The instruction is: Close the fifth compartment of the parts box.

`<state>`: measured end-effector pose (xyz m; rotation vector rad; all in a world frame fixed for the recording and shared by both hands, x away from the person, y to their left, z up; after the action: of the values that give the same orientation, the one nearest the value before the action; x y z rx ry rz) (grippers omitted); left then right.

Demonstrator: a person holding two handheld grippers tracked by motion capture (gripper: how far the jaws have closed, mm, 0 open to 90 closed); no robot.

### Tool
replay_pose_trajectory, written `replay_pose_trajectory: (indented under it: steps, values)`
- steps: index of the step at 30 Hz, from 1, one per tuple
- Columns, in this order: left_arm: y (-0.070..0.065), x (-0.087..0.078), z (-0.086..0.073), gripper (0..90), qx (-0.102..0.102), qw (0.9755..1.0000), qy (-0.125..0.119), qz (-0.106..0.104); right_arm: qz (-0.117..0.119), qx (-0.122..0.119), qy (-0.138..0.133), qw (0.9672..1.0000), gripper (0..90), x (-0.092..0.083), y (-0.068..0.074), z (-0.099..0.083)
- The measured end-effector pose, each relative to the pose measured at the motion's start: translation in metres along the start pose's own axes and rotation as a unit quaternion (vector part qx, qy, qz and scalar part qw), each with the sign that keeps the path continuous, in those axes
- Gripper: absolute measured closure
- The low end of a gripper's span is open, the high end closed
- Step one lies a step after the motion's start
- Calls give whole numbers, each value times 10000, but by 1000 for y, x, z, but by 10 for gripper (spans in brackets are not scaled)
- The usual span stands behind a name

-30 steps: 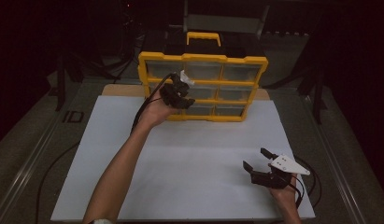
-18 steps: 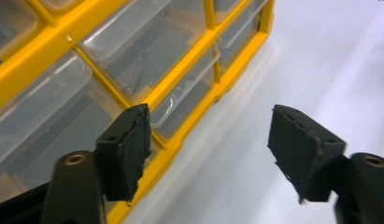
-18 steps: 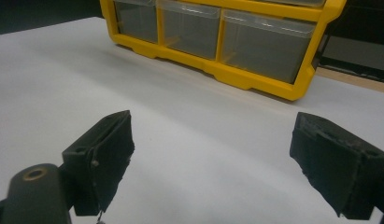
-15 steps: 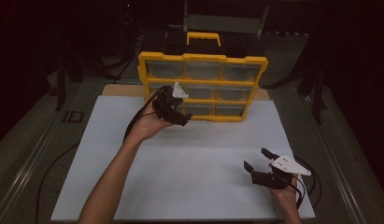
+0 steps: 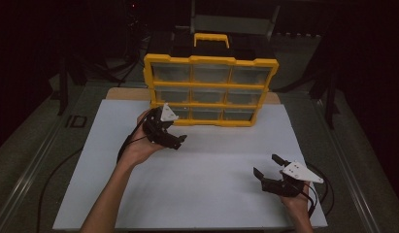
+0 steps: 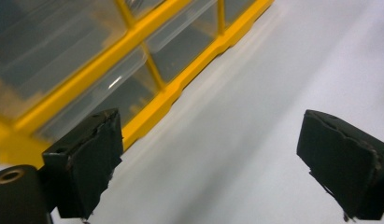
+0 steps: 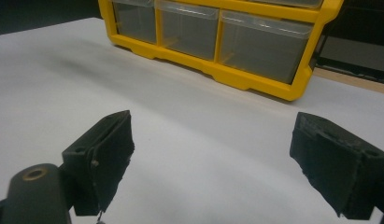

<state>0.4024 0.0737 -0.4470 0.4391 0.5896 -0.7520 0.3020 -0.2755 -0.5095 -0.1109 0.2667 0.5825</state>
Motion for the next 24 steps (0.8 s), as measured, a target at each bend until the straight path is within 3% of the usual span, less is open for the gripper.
replay_pose_trajectory:
  steps: [6,16,24]
  values:
    - [-4,-7,-30,11,-116,9999,5,76,-20,1,-4,10000,129,0,0,0]
    - [-12,-18,-73,4,-430,9989,-175,67,-45,29,-23,10000,129,-1,-1,0]
    - [-21,-29,-111,3,-673,9962,-540,89,-57,43,-32,10000,128,-1,-1,0]
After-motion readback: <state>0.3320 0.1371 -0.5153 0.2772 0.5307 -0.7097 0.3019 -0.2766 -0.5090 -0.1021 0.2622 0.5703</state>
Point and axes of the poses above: each handheld gripper's, and its own axes: x roughly forward along the jaws, z roughly out of its top, y roughly to its left, the point moved 6 cm from there along x, roughly forward along the jaws, and after that the axes turned 3 degrees about -y, right-handed, at the moved point
